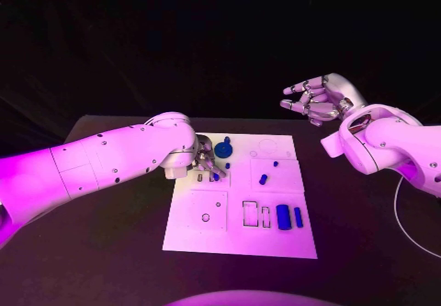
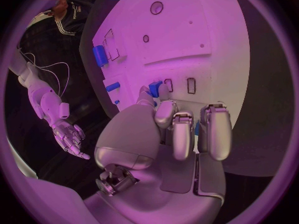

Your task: Assemble the parts on the task board

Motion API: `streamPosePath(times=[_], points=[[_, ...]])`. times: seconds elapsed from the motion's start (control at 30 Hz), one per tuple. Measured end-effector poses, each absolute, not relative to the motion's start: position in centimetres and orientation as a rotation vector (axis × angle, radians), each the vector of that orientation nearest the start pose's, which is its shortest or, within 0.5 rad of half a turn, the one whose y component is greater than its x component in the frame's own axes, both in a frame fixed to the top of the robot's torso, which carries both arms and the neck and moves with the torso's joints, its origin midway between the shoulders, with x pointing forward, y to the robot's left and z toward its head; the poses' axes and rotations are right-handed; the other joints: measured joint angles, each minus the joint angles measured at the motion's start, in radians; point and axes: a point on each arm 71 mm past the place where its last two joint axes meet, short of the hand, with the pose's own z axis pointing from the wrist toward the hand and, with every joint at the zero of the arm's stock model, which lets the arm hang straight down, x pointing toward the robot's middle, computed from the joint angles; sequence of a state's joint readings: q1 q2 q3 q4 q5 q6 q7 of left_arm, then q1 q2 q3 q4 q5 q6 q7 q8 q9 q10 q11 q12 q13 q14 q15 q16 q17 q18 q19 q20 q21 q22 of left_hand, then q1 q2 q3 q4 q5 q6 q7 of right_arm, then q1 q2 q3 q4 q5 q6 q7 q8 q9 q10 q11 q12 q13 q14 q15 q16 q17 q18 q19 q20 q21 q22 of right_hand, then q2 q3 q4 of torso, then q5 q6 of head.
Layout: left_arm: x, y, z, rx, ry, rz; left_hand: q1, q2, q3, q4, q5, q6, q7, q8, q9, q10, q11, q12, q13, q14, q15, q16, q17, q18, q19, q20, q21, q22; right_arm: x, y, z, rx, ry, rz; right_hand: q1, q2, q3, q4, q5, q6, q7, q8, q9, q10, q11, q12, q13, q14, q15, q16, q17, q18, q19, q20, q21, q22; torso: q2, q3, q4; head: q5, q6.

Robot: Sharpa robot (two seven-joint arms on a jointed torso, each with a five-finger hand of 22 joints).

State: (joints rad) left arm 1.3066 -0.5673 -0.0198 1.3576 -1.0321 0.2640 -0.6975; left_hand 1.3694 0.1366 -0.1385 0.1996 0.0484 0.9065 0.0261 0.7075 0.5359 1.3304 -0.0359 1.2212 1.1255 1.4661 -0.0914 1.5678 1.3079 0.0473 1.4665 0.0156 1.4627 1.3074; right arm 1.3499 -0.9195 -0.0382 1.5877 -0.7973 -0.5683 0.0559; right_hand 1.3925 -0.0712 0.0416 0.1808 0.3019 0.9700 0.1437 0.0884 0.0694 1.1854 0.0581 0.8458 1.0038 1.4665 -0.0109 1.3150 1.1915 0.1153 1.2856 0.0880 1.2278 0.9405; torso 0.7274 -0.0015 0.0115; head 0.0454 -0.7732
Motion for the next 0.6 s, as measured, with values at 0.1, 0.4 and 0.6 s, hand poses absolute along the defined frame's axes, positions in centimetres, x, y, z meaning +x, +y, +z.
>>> streamPosePath(times=[0.1, 0.4, 0.6], points=[[51.50, 12.87, -18.21, -0.085, 2.385, -0.317, 0.031, -0.006, 0.044, -0.030, -0.002, -0.012, -0.001, -0.013, -0.002, -0.006, -0.004, -0.005, -0.004, 0.000, -0.007, 0.000, 0.000, 0.000, -0.001, -0.001, 0.000, 0.000, 49.91, -23.29, -9.68, 0.440, 1.384, 0.970, 0.000, 0.000, 0.000, 0.000, 0.000, 0.000, 0.000, 0.000, 0.000, 0.000, 0.000, 0.000, 0.000, 0.000, 0.000, 0.000, 0.000, 0.000, -0.004, -0.004, 0.000, -0.002, 0.000, 0.0001, 0.0000, 0.000, -0.001], [51.45, 13.13, -18.22, -0.091, 2.388, -0.319, 0.104, -0.079, 0.178, 0.085, 0.095, -0.028, 0.009, -0.062, -0.009, -0.010, 0.000, -0.034, -0.020, -0.001, -0.007, 0.000, 0.000, 0.000, -0.001, -0.001, 0.000, 0.000, 49.88, -23.24, -9.71, 0.441, 1.389, 0.973, 0.000, 0.000, 0.000, 0.000, 0.004, 0.000, 0.000, 0.000, 0.000, 0.000, 0.000, 0.000, -0.001, 0.000, 0.000, 0.000, 0.000, 0.000, -0.004, -0.004, 0.000, -0.002, -0.001, 0.0006, -0.0001, -0.002, -0.004], [51.17, 13.75, -18.45, -0.107, 2.394, -0.320, 0.001, -0.240, 0.497, 0.109, 0.095, -0.018, 0.020, -0.045, 0.036, -0.001, 0.006, -0.044, -0.009, 0.000, -0.007, 0.000, 0.000, 0.000, -0.001, -0.001, 0.000, 0.000, 49.88, -23.22, -9.76, 0.445, 1.393, 0.976, 0.000, 0.000, -0.003, 0.003, 0.004, 0.000, 0.000, 0.000, 0.000, 0.000, 0.000, 0.000, -0.006, 0.000, 0.000, 0.000, -0.001, 0.000, -0.004, -0.004, -0.005, -0.008, -0.001, 0.0012, 0.0005, -0.005, -0.007]])
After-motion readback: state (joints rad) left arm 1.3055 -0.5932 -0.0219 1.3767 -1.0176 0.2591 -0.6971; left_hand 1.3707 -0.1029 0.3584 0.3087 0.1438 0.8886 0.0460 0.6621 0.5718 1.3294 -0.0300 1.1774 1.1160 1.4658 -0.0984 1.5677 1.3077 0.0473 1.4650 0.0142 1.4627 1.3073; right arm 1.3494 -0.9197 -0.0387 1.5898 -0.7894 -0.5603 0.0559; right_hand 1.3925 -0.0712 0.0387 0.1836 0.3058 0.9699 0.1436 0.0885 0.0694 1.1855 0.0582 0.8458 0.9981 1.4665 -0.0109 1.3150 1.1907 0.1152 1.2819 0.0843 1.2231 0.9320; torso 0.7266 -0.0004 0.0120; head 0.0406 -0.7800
